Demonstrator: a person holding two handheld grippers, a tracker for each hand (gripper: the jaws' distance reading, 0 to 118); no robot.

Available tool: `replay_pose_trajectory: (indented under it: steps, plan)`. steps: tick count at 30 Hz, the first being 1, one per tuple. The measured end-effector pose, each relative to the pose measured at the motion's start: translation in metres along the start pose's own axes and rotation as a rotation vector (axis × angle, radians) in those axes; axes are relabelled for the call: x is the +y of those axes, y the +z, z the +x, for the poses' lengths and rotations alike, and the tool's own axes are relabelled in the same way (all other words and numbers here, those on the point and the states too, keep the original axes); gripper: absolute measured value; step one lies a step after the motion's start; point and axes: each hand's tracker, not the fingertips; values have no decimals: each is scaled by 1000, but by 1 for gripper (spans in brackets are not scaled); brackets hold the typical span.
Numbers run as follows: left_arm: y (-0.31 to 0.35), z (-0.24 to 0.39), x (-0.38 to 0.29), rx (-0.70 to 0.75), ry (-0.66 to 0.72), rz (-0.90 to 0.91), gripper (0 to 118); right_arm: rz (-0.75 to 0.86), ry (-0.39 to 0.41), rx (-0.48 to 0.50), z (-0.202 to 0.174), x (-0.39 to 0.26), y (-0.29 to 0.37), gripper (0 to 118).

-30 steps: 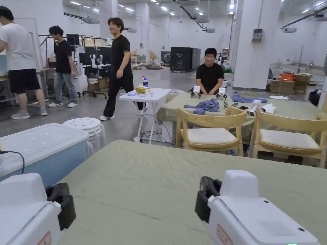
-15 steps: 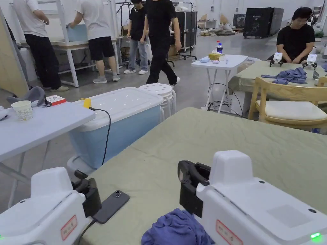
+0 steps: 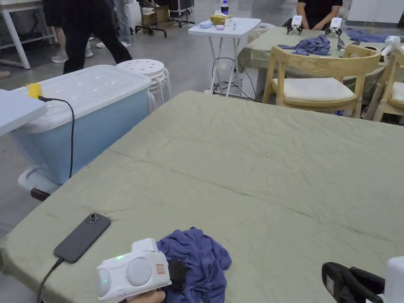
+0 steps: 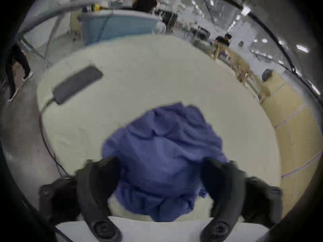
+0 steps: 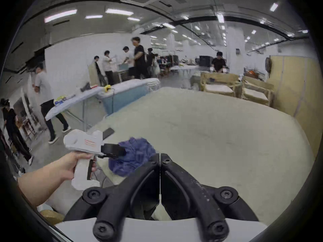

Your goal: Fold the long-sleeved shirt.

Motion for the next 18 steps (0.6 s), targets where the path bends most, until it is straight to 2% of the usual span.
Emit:
replay_pose_trajectory:
  steps: [1,2,3,7,9,15,18]
  plan:
    - [7,6,3,17,2,30,40,-2,-5,-10,4,-1,1,4]
    - [21,13,5,27,-25,80,26,0,-11,-18,8,-2,4,4]
    - [36,21,10,10,-59,127,22,3,-20,-25,12,-2,5,4]
    - [112,66,40,-208,-74,242,19,61,-116,-54,36,2,21,4]
    - [152,103,53,-282,-129,317,19,117,-168,-89,54,9,37,3]
    - [238,227,53,-497,-225,464,18,296,-214,-198,108,28,110,3]
    - [242,296,27,-529,-318,477,18,337,-217,-243,131,29,145,3]
